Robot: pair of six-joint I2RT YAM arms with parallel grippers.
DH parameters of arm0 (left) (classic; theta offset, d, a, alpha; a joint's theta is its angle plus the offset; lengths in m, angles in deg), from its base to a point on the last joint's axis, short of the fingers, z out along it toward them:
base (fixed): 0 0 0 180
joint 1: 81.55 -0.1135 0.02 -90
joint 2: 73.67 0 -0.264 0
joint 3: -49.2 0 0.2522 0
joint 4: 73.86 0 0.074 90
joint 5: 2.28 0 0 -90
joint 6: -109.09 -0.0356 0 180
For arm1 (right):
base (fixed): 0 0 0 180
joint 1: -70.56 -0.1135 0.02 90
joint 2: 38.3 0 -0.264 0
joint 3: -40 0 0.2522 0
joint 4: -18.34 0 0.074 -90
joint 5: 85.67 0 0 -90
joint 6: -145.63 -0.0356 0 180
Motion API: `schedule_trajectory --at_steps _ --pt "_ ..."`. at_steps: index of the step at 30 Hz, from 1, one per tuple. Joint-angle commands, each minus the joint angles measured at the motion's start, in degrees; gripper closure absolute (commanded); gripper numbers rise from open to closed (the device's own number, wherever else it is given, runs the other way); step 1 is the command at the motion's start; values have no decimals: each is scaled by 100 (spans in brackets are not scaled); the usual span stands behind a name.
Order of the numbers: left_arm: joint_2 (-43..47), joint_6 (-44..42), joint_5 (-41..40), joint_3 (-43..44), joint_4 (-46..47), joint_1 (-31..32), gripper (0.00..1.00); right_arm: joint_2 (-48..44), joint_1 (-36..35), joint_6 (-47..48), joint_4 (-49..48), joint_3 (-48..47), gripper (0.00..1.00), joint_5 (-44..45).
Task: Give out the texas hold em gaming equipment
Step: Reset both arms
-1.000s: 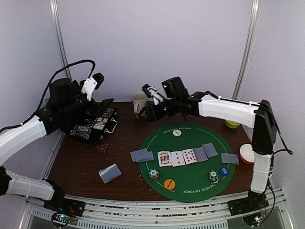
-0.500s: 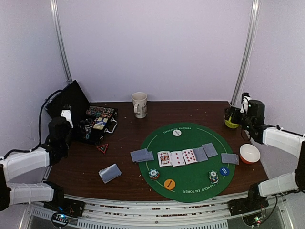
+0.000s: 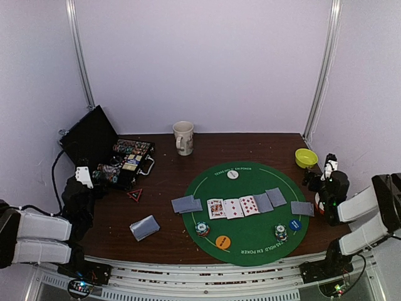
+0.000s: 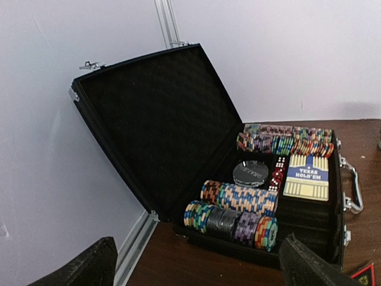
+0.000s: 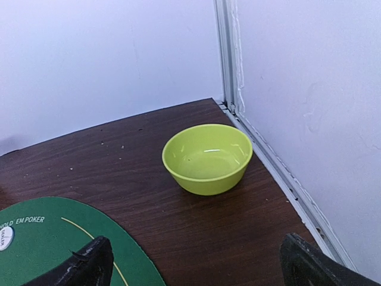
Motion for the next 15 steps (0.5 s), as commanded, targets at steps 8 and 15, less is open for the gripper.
schedule_trajectory --at_steps 8,15 --pt "-1871 -719 859 415 2376 -246 2 1197 64 306 -1968 -102 0 -965" --pt "-2903 -521 1656 -56 4186 -746 2 1193 50 334 -1856 -161 0 -963"
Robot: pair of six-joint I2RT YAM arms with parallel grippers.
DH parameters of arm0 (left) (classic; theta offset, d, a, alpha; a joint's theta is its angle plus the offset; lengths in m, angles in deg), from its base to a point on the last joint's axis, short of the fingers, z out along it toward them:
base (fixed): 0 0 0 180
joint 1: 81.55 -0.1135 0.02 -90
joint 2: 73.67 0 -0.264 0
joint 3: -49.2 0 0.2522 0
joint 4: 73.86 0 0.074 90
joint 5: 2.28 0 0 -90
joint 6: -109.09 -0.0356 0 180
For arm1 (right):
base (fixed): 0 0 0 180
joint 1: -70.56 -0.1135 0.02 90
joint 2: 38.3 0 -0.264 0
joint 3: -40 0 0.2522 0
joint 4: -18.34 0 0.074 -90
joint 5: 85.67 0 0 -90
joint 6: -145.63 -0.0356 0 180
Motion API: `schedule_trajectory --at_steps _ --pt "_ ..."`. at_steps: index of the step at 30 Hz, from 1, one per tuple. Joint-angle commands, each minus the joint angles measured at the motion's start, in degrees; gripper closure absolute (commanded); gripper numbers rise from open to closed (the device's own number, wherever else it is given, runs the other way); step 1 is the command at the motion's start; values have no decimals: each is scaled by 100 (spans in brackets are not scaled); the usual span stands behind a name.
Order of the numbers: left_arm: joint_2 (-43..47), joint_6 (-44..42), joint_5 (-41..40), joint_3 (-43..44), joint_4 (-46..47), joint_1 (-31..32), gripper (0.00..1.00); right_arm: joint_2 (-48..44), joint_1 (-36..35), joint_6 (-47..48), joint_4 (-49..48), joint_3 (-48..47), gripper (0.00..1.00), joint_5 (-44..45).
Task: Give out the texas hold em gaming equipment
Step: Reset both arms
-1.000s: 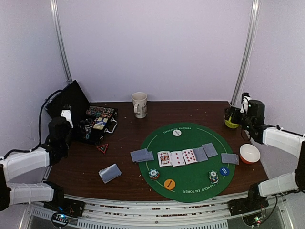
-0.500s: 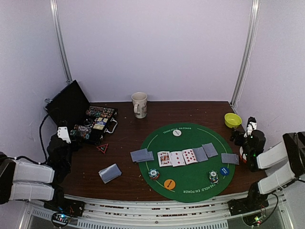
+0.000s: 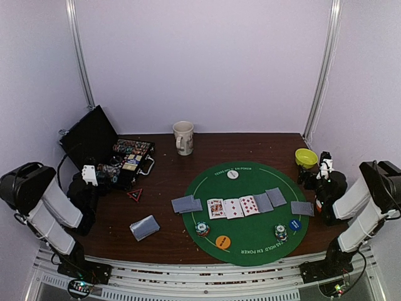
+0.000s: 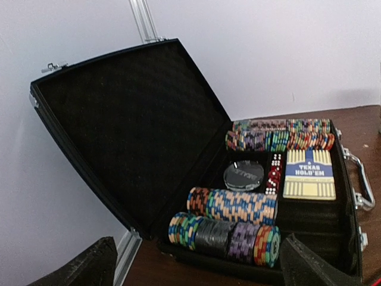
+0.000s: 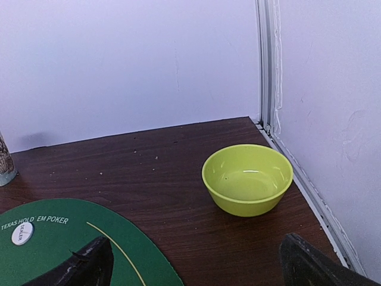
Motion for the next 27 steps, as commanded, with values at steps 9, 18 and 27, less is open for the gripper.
schedule_trajectory --at_steps 9,18,27 --pt "-19 -52 556 278 388 -115 2 -4 8 55 -243 -33 0 27" --pt "-29 -10 595 428 127 -172 2 -13 -45 153 -33 -141 0 -45" --pt "-31 -8 604 436 116 -178 2 -14 -42 157 -23 -144 0 -38"
